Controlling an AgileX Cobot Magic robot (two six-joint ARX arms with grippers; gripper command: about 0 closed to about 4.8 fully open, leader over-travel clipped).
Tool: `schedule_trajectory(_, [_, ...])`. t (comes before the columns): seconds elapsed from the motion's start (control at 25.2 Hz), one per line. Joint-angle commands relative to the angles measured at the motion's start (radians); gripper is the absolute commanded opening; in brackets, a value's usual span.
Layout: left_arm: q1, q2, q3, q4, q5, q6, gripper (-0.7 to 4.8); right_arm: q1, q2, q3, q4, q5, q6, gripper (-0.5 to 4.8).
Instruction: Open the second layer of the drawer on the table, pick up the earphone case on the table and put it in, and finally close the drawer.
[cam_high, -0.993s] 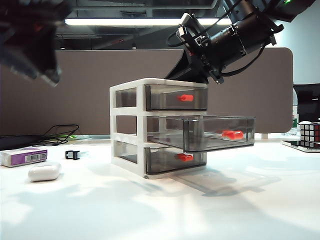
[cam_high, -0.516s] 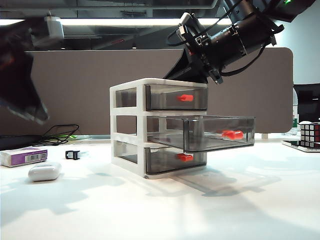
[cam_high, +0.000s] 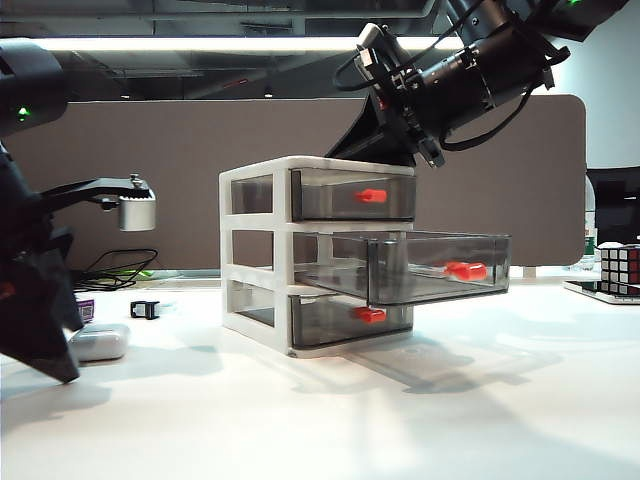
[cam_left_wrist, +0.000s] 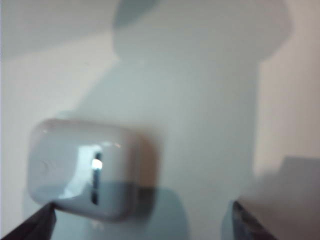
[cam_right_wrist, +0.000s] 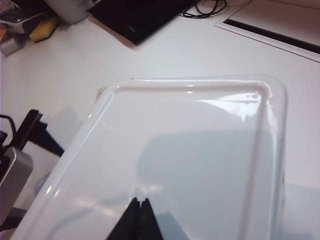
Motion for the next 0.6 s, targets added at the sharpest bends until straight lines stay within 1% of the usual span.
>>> schedule_trajectory(0.04, [0.002, -0.003, 0.003, 0.086, 0.000, 0.007, 4.79, 0.004, 0.013, -0.014, -0.102, 0.000, -0.013, -0.05])
schedule_trajectory(0.12, [0.008, -0.003, 0.003, 0.119, 0.003, 0.017, 4.79, 0.004, 0.013, -0.014, -0.108, 0.001, -0.020, -0.05])
schedule_trajectory(0.24, [0.028, -0.002, 0.003, 0.156, 0.038, 0.038, 4.79, 0.004, 0.013, -0.014, -0.113, 0.001, -0.027, -0.05])
schedule_trajectory(0.32, [0.056, -0.002, 0.005, 0.167, 0.084, 0.043, 4.79, 0.004, 0.013, -0.014, -0.115, 0.001, -0.029, -0.05])
schedule_trajectory(0.36, [0.091, -0.002, 0.005, 0.167, 0.133, 0.049, 4.79, 0.004, 0.013, -0.014, -0.115, 0.000, -0.029, -0.05])
schedule_trajectory(0.44, [0.135, -0.003, 0.005, 0.167, 0.184, 0.049, 4.79, 0.004, 0.013, -0.014, -0.115, 0.001, -0.029, -0.05])
schedule_trajectory(0.48, [0.161, -0.002, 0.007, 0.166, 0.246, 0.049, 4.35, 0.004, 0.013, -0.014, -0.115, 0.000, -0.029, -0.05])
schedule_trajectory(0.52, [0.172, -0.002, 0.010, 0.164, 0.276, 0.048, 4.09, 0.004, 0.013, -0.014, -0.115, 0.000, -0.029, -0.05])
schedule_trajectory(0.56, [0.180, -0.002, 0.011, 0.165, 0.299, 0.048, 3.93, 0.004, 0.013, -0.014, -0.115, 0.000, -0.029, -0.05])
schedule_trajectory(0.6, [0.187, -0.002, 0.014, 0.166, 0.316, 0.047, 3.93, 0.004, 0.013, -0.014, -0.115, 0.000, -0.029, -0.05])
